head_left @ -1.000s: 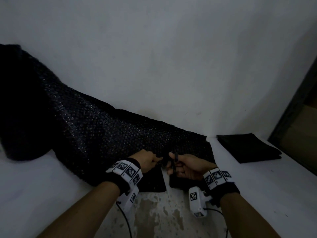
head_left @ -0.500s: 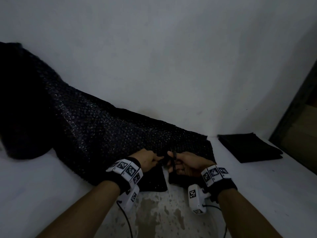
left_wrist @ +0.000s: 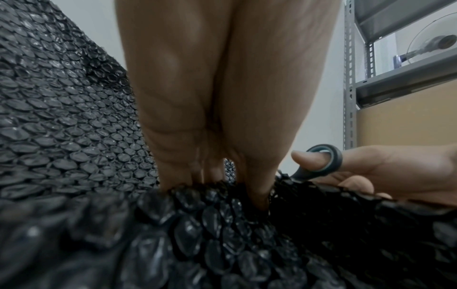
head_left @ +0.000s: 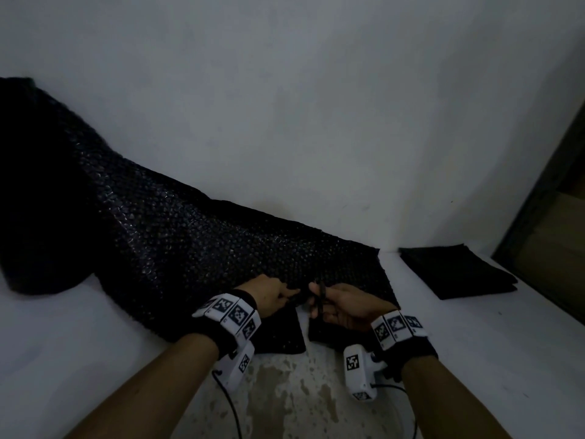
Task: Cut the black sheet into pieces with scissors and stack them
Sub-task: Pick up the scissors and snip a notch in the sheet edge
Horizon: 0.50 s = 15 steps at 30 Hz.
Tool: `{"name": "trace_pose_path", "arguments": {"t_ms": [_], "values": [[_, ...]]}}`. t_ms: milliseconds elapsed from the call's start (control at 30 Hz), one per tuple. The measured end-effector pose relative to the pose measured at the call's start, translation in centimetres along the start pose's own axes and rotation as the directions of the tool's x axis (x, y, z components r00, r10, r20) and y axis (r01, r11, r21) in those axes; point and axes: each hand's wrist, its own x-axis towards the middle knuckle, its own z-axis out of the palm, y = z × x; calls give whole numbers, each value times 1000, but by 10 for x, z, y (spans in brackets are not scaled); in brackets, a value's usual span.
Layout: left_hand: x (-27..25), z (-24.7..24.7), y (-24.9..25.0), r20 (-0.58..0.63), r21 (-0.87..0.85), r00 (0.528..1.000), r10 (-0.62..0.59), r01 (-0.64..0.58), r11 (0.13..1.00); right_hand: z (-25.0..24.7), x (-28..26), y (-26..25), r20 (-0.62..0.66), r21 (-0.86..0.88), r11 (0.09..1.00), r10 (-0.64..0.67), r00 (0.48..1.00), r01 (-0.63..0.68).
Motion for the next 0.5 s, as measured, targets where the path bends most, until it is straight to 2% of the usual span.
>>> {"name": "trace_pose_path", "arguments": {"t_ms": [167, 333, 500], "values": [[-1, 0, -1, 5, 4, 1000, -2, 2, 1000, 1, -3, 5, 0, 20, 999, -31, 1000, 31], [-5, 0, 3, 20, 40, 1000, 9, -10, 999, 3, -8, 2, -1, 2, 1000, 7, 1000, -7], [-10, 4, 1, 16, 3, 999, 30, -30, 1000, 3, -9, 0, -1, 20, 998, 53, 999, -53]]}}
